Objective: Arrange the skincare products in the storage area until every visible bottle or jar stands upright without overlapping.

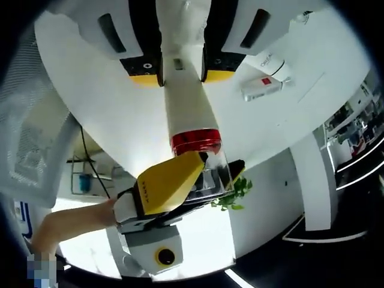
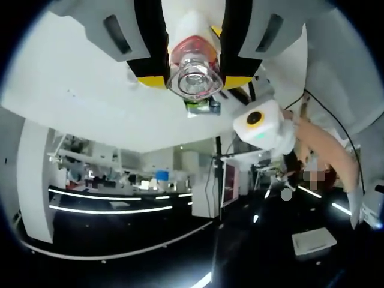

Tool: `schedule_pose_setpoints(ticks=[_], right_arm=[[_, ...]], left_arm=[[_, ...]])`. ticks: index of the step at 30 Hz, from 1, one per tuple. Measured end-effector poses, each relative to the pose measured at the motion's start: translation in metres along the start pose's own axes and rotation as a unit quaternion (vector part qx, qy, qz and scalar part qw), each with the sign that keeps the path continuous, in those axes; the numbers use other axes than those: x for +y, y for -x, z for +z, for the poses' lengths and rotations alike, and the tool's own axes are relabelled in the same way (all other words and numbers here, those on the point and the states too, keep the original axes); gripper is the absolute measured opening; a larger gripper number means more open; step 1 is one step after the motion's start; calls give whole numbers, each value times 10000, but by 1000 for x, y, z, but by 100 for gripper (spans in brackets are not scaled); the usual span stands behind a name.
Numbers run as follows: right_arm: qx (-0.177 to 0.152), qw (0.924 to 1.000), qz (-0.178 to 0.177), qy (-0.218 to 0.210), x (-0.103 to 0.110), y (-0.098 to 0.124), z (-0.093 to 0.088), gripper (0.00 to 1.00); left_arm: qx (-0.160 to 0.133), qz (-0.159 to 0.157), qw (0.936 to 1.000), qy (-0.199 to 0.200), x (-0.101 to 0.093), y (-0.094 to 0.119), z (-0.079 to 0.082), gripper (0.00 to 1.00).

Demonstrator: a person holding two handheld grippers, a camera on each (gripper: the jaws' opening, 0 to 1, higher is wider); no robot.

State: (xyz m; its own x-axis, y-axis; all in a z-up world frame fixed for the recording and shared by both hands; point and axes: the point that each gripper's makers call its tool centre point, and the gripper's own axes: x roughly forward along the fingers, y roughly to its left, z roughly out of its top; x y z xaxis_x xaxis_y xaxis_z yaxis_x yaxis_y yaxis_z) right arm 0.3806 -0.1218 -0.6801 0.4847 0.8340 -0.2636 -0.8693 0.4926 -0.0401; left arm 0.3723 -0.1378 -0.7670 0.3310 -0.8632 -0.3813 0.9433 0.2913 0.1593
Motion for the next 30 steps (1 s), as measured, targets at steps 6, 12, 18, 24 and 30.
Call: schedule_pose_setpoints(ticks=[6, 12, 18, 24, 30], right_arm=[[28, 10000, 50, 61, -3, 0, -1, 33], [189, 9997, -33, 126, -6, -3, -9, 37], [182, 9997, -162, -38, -4, 1, -10, 50], [278, 9989, -370, -104, -7, 6, -13, 57], [422, 9978, -490, -166, -5, 12, -17, 65]], left_arm=[[20, -1, 10000, 16, 1, -2, 0, 29], [-2, 26, 10000, 11, 3, -1, 2, 30], [50, 62, 10000, 39, -1, 6, 5, 33], [154, 249, 9995, 98, 3, 18, 10, 37], [434, 475, 9977, 224, 2, 36, 4, 44]])
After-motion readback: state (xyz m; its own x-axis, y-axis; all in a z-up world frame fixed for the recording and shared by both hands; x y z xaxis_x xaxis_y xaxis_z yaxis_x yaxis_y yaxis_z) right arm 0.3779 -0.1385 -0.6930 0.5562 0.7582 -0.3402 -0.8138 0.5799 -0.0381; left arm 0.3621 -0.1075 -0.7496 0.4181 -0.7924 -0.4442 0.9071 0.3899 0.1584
